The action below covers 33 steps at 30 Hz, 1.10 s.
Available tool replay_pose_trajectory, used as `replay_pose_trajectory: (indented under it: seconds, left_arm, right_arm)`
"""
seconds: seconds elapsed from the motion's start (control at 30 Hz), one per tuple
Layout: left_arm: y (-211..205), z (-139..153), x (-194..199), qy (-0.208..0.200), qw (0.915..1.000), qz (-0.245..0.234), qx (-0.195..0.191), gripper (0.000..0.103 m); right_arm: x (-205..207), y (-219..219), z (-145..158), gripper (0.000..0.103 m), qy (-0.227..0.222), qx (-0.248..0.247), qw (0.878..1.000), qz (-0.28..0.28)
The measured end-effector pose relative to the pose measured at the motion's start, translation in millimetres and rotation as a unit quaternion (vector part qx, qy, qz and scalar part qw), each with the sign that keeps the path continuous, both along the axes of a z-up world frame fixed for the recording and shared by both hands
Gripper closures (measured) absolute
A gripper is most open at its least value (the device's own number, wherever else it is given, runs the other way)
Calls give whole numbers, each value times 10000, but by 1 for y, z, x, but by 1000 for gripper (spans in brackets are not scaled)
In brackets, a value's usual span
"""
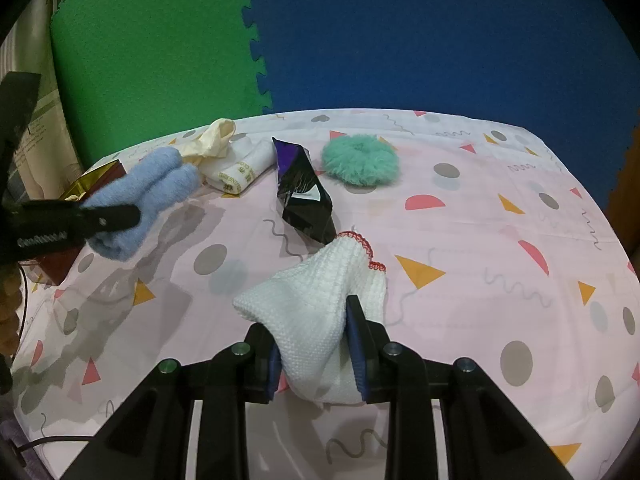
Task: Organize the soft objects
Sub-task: 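Carry the blue sock with the left tool over the gold tin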
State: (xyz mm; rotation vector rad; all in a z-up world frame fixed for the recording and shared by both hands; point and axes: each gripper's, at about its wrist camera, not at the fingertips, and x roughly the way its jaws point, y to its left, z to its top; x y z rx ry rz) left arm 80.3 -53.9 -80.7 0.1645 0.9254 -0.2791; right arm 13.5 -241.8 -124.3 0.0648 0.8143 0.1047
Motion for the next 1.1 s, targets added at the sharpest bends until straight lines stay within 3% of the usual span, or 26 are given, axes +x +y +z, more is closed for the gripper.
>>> replay_pose_trajectory:
  seconds: [0.57,1.1]
  left_arm:
    - [35,38,-7,-373,9988,289,140,84]
    - [115,63,12,-664,9911,1094,367,84]
  right_arm:
    - [-1,1,-1,75,4,-19,10000,-2]
    - [0,1,-1,75,10,-44,10000,2]
